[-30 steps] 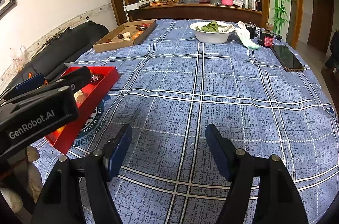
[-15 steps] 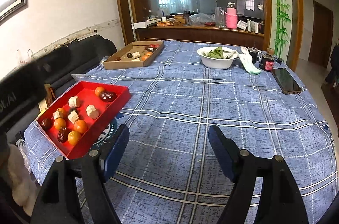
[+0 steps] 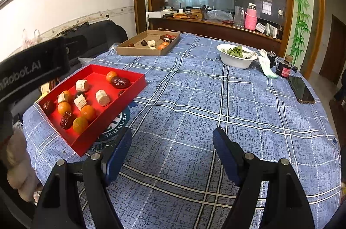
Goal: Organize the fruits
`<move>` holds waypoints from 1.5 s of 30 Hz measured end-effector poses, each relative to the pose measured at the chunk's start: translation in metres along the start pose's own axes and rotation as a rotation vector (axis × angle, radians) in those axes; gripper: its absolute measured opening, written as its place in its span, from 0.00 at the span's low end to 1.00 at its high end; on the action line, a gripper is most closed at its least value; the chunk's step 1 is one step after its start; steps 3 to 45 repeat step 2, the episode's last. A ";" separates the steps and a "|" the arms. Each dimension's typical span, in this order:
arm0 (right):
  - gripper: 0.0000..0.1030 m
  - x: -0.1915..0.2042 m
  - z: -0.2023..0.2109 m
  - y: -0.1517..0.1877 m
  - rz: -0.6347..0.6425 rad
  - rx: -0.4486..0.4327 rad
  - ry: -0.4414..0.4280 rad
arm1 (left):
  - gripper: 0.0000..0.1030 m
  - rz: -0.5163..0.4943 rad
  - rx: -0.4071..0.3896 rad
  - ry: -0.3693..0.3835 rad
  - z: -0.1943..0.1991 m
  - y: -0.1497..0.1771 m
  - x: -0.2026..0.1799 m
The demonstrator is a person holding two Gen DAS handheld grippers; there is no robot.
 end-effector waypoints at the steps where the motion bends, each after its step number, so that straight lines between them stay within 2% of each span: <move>1: 0.74 0.000 0.001 0.000 -0.003 -0.001 0.009 | 1.00 0.012 0.025 0.000 -0.005 0.001 0.003; 2: 0.74 0.000 0.003 0.001 -0.010 0.000 0.014 | 1.00 0.011 0.048 0.007 -0.009 0.003 0.003; 45: 0.74 0.000 0.003 0.001 -0.010 0.000 0.014 | 1.00 0.011 0.048 0.007 -0.009 0.003 0.003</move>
Point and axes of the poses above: each gripper's, at about its wrist camera, not at the fingertips, and z roughly against the way its jaws point, x to its left, y to its underside, the point moved 2 cm from there along -z, roughly the way its jaws point, and after that the axes turned 3 degrees about z, right-handed, at the moved point
